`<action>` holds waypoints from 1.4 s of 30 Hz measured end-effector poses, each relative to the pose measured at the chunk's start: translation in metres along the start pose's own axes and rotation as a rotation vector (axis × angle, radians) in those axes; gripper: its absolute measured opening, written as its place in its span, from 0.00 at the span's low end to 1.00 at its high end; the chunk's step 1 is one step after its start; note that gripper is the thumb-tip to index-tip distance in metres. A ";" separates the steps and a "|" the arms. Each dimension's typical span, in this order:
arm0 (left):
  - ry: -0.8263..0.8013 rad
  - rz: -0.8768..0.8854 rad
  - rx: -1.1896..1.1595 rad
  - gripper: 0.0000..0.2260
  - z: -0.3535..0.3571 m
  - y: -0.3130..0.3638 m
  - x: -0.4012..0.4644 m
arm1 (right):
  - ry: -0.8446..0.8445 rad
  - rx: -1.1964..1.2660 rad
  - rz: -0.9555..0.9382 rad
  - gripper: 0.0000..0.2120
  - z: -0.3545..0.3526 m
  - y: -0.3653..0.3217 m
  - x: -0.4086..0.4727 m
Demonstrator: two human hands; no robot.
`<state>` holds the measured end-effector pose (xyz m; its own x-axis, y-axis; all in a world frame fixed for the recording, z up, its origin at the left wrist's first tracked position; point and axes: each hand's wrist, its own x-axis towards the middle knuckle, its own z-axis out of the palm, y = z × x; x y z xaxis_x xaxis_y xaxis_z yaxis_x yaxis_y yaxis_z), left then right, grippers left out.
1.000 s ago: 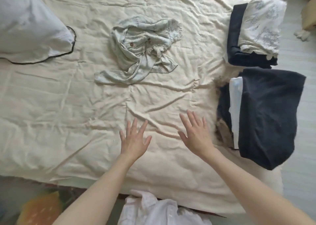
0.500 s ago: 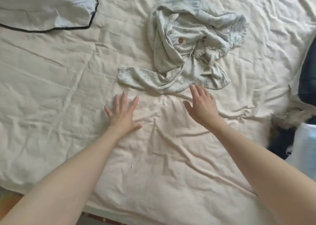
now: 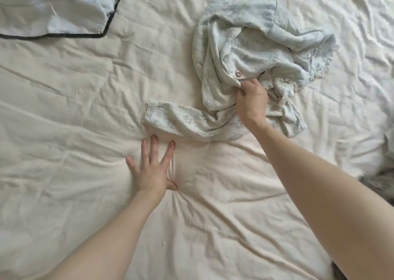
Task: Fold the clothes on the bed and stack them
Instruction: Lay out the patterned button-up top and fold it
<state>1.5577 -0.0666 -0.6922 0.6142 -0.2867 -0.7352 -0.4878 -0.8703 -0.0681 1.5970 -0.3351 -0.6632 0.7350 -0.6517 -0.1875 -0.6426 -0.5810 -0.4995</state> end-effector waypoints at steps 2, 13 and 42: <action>-0.010 0.005 -0.008 0.57 -0.001 -0.002 0.001 | 0.002 0.016 -0.033 0.11 -0.005 0.000 -0.016; 0.020 0.136 -0.613 0.22 -0.046 -0.041 -0.025 | -0.261 0.077 -0.207 0.05 -0.068 -0.002 -0.211; 0.086 -0.138 -0.903 0.15 0.019 -0.041 -0.237 | -0.225 0.616 0.776 0.30 -0.085 0.068 -0.309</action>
<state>1.4201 0.0448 -0.5277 0.6929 -0.1544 -0.7043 0.2408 -0.8712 0.4278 1.3077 -0.2153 -0.5675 0.2273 -0.5982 -0.7685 -0.7830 0.3570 -0.5094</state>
